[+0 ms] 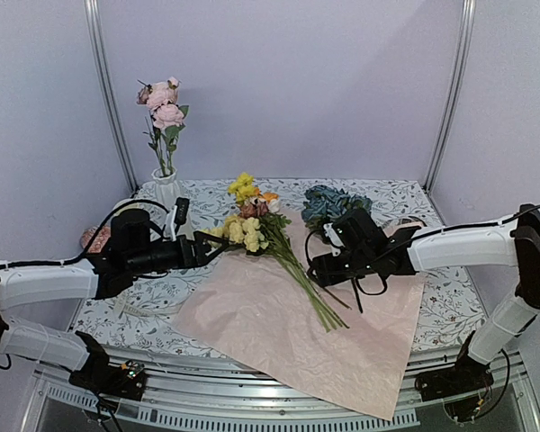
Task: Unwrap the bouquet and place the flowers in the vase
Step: Place the fake flower on the flattened wrapping paper.
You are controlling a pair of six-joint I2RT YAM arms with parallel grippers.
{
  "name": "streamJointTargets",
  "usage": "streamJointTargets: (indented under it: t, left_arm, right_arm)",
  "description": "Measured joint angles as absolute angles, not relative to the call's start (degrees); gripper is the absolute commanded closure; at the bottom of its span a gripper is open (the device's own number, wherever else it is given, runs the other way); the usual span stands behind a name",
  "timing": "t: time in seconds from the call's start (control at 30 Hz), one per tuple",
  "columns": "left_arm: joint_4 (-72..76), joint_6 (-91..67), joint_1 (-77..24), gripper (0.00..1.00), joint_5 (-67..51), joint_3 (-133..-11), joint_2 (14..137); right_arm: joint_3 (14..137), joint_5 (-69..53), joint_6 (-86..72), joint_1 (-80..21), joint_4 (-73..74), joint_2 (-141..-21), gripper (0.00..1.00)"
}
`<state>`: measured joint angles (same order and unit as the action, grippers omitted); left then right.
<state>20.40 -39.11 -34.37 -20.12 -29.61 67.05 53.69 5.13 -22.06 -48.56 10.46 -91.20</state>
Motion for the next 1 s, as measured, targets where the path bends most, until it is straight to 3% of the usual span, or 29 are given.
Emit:
streamJointTargets:
  t: [0.33,0.83,1.0]
  left_arm:
    - [22.4,-39.9,-35.3,0.03,-20.1,-29.5,68.6]
    - [23.1,-40.1,-35.9,0.03,-20.1,-29.5,69.3]
    - [23.3,-40.1,-36.1,0.03,-20.1,-29.5,70.0]
  right_arm:
    - [57.0,2.8,-21.9,-48.6,13.1,-97.0,0.49]
    - [59.7,2.4,-20.9,-48.6,14.8,-100.2,0.52]
    - [59.7,2.4,-20.5,-48.2,15.1,-100.7,0.59]
